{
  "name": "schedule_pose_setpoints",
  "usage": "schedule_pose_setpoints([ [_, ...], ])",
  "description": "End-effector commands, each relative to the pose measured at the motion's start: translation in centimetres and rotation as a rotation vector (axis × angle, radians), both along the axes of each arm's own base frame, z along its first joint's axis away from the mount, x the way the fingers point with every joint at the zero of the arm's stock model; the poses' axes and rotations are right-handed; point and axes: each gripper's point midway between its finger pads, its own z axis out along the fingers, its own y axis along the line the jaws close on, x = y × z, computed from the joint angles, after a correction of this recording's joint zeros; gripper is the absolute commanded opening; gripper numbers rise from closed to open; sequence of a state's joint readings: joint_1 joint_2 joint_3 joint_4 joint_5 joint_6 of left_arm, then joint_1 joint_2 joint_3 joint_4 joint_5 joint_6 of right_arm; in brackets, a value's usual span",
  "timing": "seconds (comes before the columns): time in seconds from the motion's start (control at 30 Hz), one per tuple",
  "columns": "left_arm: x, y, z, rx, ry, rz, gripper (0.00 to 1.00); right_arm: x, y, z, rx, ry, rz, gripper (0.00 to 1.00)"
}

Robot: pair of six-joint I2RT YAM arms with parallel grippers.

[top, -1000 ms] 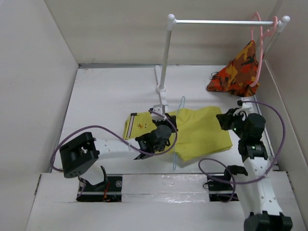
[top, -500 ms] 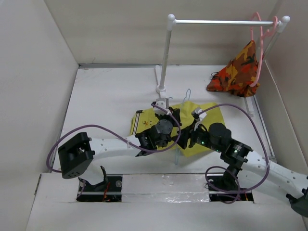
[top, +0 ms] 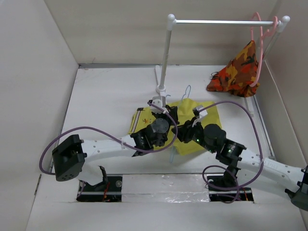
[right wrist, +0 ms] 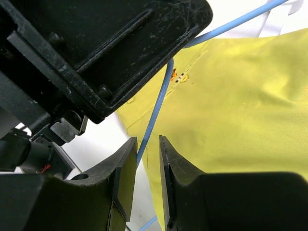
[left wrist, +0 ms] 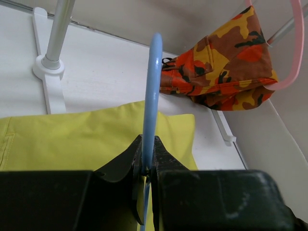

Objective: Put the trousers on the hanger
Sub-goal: Place the trousers on the hanger, then place the hanger at the clothesline.

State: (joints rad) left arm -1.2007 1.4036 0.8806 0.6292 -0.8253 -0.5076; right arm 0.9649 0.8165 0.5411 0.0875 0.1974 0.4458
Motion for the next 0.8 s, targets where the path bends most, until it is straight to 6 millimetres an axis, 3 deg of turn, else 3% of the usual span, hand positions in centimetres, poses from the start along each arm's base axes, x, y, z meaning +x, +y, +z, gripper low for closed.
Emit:
schedule_pose_setpoints([
  [0.0, -0.5, 0.6, 7.8, -0.249, -0.081, -0.005, 0.00, 1.2, -0.2, 1.8, 0.059, -0.044, -0.067, 0.31],
  [0.17, -0.5, 0.8, 7.7, -0.242, -0.076, 0.003, 0.00, 1.1, 0.5, 1.7, 0.064, -0.039, -0.043, 0.36],
  [0.4, -0.9, 1.0, 8.3, -0.245, -0.097, -0.022, 0.00, 1.3, 1.4, 1.6, 0.146, -0.018, 0.069, 0.35],
  [0.63, -1.1, 1.4, 8.8, -0.245, -0.114, -0.034, 0.00, 0.7, 2.3, 2.2, 0.217, -0.004, 0.166, 0.00],
  [0.77, -1.1, 1.4, 9.5, -0.217, -0.127, -0.036, 0.00, -0.2, 2.2, 4.4, 0.327, -0.017, 0.220, 0.00],
])
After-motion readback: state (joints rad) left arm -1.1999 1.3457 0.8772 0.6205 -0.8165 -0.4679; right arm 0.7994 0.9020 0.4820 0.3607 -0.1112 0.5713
